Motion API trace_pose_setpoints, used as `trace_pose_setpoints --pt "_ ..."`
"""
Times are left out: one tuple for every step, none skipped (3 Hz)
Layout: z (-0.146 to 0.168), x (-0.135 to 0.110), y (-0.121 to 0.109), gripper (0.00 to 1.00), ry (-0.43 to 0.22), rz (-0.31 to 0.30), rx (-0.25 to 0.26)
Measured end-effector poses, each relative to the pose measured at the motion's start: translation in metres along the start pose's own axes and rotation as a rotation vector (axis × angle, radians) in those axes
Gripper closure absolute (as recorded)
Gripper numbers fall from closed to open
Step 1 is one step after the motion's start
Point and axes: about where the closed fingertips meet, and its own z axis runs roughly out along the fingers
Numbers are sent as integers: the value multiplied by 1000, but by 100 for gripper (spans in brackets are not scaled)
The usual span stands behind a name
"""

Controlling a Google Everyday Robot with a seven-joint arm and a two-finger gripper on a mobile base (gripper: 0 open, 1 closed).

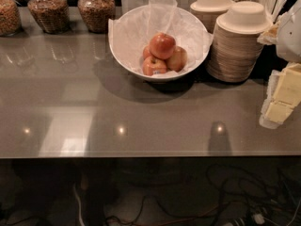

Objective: Pick apple from white bowl

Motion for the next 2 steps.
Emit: trace_pose_setpoints --pt "0 0 0 0 0 0 0" --pt "6 -5 -3 0 -87 25 28"
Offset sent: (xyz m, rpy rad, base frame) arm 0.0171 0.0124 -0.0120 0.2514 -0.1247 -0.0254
